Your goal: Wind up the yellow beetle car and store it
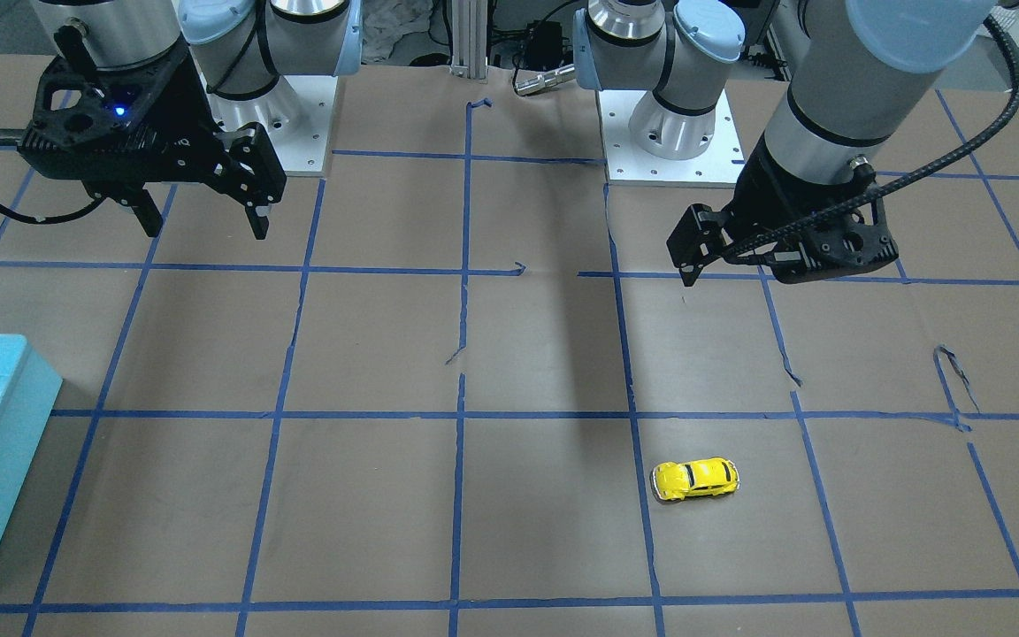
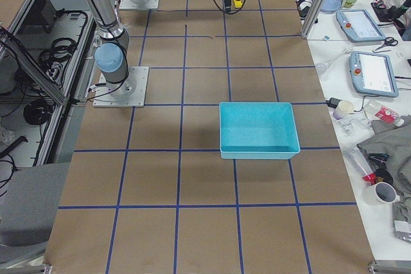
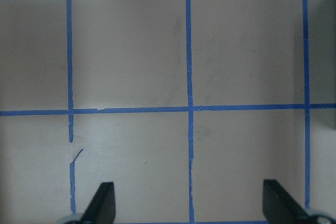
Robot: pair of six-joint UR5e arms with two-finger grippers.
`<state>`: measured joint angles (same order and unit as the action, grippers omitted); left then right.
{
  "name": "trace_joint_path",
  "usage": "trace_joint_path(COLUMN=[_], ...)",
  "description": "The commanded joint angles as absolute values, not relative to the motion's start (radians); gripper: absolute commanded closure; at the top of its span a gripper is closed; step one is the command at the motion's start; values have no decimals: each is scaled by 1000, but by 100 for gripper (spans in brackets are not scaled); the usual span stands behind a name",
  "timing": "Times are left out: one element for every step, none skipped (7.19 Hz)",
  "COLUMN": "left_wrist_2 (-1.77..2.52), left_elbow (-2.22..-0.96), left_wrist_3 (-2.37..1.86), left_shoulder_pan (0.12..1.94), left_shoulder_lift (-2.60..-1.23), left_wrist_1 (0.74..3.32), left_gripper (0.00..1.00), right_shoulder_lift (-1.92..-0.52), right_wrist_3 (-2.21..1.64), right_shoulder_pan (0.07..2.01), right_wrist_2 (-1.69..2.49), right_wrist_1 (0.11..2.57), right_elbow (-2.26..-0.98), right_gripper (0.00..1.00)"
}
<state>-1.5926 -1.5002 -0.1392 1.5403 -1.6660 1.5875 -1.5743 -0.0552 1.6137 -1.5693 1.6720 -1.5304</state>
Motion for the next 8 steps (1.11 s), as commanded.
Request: trace_joint_path(left_wrist_2=[-1592,-1594,-1592,-1592,-1592,-1589,-1592,-1592], left_elbow=[-1502,-1529,-1557,-1565,-1565,-1563,-1566,-1563], left_wrist_3=[-132,-86,-46,-46,-46,-46,-45,-44], left_shoulder_pan=[1540,1536,1528,1526,1528,1528,1526,1525], left_shoulder_lift=[-1667,-1670,-1667,-1663,-1661,-1661,-1661,-1661], left_wrist_1=[1589,1572,1543,1525,1525,1522,1522,1520], left_gripper=[0,0,0,0,0,0,0,0], right_shoulder_lift=[-1575,-1575,-1575,-1575,-1575,-1575,-1575,-1575], right_wrist_3=[-55,-55,-55,-55,-55,-55,-55,-55], right_shoulder_pan=[1614,1614,1614,1614,1614,1614,1614,1614], right_wrist_2=[-1569,-1569,-1569,-1569,-1569,-1569,-1569,-1569], right_wrist_1=[1672,1672,1672,1672,1672,1672,1672,1672], right_elbow=[-1531,-1531,-1531,-1531,-1531,-1531,-1531,-1531], right_gripper=[0,0,0,0,0,0,0,0])
